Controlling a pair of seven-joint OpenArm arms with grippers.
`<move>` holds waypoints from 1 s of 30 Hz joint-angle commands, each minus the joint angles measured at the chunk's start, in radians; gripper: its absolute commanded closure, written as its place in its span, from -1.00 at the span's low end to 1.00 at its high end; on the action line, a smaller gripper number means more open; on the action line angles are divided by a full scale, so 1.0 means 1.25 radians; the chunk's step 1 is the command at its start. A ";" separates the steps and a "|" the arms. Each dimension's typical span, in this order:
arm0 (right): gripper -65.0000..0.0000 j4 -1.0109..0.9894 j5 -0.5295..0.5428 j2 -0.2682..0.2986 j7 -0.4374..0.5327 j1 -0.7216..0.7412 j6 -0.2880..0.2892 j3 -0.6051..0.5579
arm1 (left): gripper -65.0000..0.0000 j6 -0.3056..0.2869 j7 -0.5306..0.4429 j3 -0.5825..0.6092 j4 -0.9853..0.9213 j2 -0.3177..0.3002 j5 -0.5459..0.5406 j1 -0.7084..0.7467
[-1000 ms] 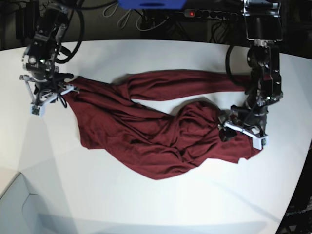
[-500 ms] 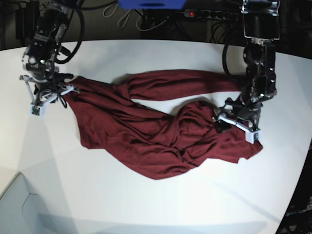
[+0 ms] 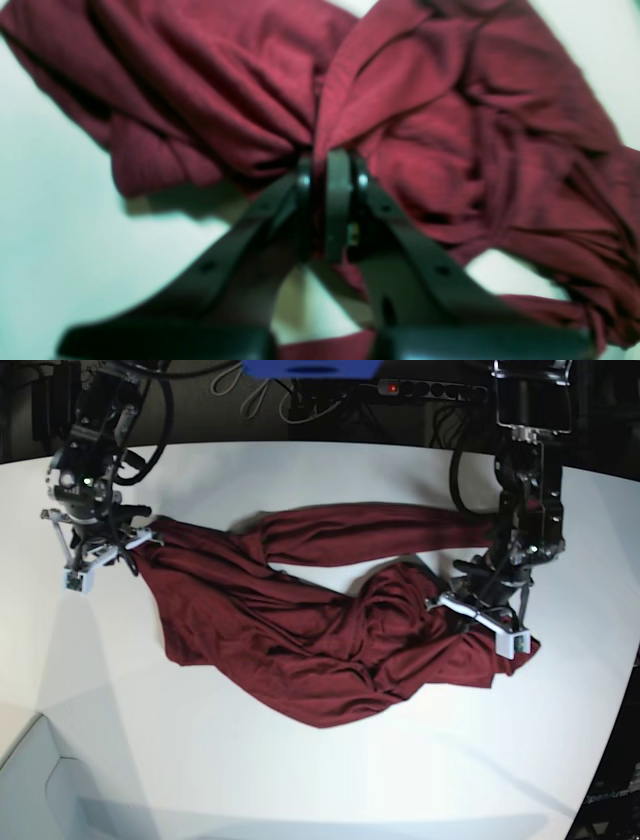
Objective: Layout the t-shirt on the table in an organized manner, then fold the t-shirt properly
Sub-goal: 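Drag the bunched fabric with the left gripper away from the right gripper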
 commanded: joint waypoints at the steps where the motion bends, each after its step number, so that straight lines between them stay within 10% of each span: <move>1: 0.98 0.014 0.005 0.004 0.017 0.008 0.002 0.000 | 0.99 0.000 -0.015 -0.003 0.045 -0.008 -0.007 -0.010; 30: 0.98 0.013 0.005 0.004 0.017 0.013 0.002 -0.001 | 0.98 -0.002 -0.015 -0.065 0.146 -0.041 -0.015 -0.120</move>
